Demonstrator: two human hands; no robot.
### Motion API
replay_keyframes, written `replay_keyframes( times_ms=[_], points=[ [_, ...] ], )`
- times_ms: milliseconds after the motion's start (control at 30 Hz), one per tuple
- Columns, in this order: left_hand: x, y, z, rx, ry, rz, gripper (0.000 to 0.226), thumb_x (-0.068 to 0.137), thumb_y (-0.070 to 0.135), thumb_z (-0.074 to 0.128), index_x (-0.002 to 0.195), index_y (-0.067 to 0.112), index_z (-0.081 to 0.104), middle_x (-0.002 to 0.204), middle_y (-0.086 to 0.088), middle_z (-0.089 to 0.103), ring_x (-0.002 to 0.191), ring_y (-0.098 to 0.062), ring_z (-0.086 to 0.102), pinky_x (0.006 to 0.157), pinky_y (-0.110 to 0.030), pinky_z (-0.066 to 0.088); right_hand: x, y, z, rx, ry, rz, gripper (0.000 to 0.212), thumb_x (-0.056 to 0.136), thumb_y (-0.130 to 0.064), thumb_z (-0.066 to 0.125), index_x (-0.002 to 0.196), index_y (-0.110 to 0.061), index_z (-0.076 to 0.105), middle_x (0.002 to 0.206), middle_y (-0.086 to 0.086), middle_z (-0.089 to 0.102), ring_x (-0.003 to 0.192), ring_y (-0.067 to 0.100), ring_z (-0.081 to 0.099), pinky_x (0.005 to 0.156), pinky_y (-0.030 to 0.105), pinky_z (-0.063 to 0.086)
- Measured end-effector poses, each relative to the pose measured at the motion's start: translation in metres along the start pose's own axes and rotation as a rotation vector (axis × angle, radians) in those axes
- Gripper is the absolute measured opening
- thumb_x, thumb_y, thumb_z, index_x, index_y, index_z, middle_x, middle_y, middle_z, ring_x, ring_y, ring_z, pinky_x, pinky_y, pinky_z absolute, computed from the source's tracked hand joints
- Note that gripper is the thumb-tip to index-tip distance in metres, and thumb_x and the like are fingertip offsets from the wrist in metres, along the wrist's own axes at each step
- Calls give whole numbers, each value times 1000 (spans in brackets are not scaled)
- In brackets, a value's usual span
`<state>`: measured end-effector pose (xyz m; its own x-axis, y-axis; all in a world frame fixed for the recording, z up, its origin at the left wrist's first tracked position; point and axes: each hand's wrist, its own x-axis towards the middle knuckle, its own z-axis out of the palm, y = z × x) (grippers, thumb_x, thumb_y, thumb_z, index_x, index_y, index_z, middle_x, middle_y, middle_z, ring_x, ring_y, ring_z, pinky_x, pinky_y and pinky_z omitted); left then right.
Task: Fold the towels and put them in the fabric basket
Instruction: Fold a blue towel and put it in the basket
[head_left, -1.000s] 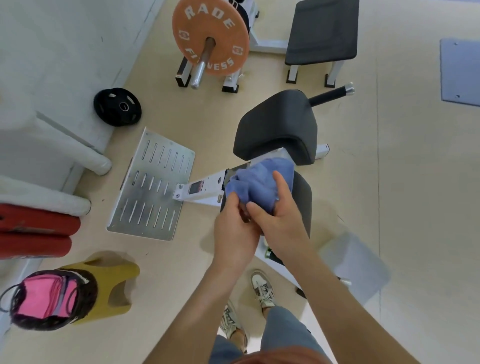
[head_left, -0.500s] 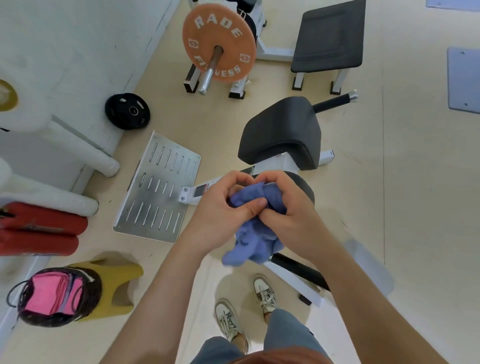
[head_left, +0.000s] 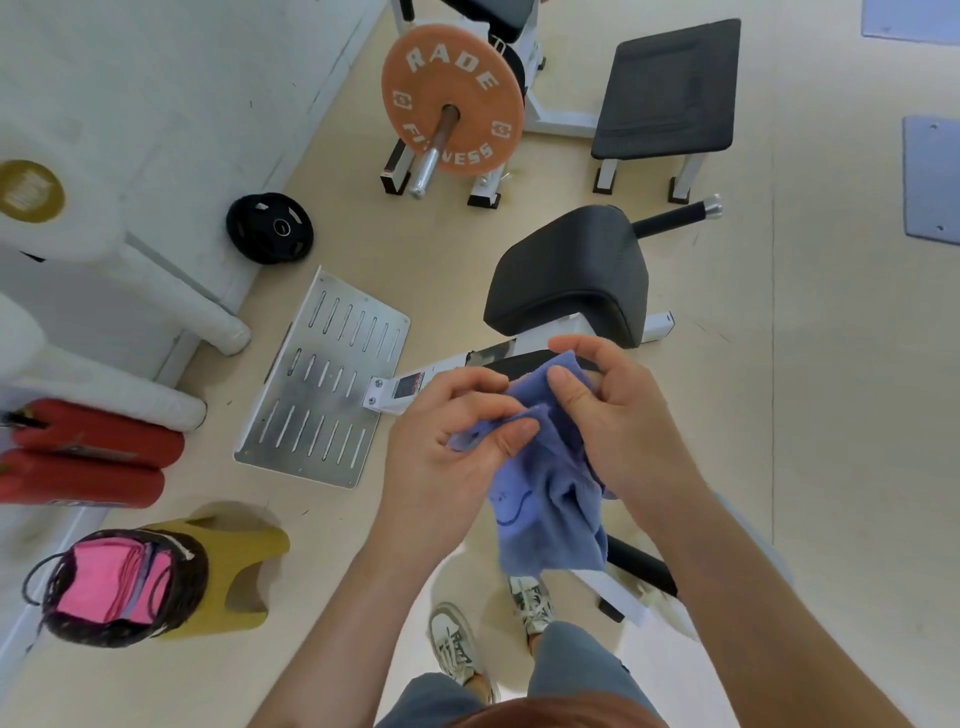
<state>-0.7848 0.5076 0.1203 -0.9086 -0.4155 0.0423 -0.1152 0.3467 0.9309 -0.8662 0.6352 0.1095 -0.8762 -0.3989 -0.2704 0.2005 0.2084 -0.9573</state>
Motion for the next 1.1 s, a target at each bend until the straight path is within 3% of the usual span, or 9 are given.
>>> replay_keyframes(
  times_ms=[67,133,267,367,500,633,800,933,1100],
  points=[
    [-6,2,-5,-10,-21,4,26,76,8,74,75,33,70,95,13,67,92,1,61,79,-7,42,5,3,-7,-117,10,-19,15,96,-13,53,102,-26,59,82,-4,68,75,4,65,66,12,50],
    [-10,10,-4,-86,-105,-67,28,79,10,71,73,38,70,82,10,69,82,-2,62,75,-12,45,8,3,-11,-188,-13,-30,12,94,-11,55,98,-19,64,83,-3,68,76,6,65,67,11,50],
    [-2,17,4,-153,-135,-114,30,81,15,67,78,45,71,78,16,71,78,-2,64,75,-17,47,1,-8,-7,-85,-79,-96,17,88,-5,63,88,-20,70,81,0,74,77,12,70,74,21,56],
    [5,15,4,-181,-71,-86,28,80,17,69,80,45,73,83,15,73,84,-8,68,78,-22,51,-4,-12,-4,24,-162,-104,17,88,-3,62,94,-17,70,89,5,74,85,16,71,79,26,57],
    [3,16,-1,-161,17,-72,32,79,7,71,78,39,72,78,17,72,79,-4,67,73,-15,50,-8,-17,-6,121,-135,-51,28,87,3,62,112,-9,67,97,3,75,90,13,72,83,25,57],
    [2,17,-8,-84,54,-42,39,78,2,72,75,41,71,77,20,71,77,-3,65,72,-16,50,-13,-20,-4,2,-129,-145,33,87,6,61,112,-14,65,81,-13,75,85,4,71,77,14,53],
    [2,25,-15,-24,23,-38,30,78,4,73,85,33,70,72,5,65,66,-8,58,65,-21,49,-17,-31,-2,-212,-109,-265,35,86,1,63,118,-16,64,83,-2,77,85,4,70,81,18,54],
    [5,22,-24,-69,-56,-29,27,73,15,72,85,39,74,82,5,71,79,-11,66,74,-25,53,-21,-41,-3,-308,-158,-306,34,86,0,62,106,-28,58,76,-3,76,76,8,70,75,28,57],
    [3,21,-25,16,58,-17,29,75,4,73,71,33,69,73,9,68,71,-4,61,66,-16,47,-14,-39,6,-244,-182,-295,32,81,0,62,91,-28,49,78,-5,62,66,9,62,66,25,54]
  ],
)
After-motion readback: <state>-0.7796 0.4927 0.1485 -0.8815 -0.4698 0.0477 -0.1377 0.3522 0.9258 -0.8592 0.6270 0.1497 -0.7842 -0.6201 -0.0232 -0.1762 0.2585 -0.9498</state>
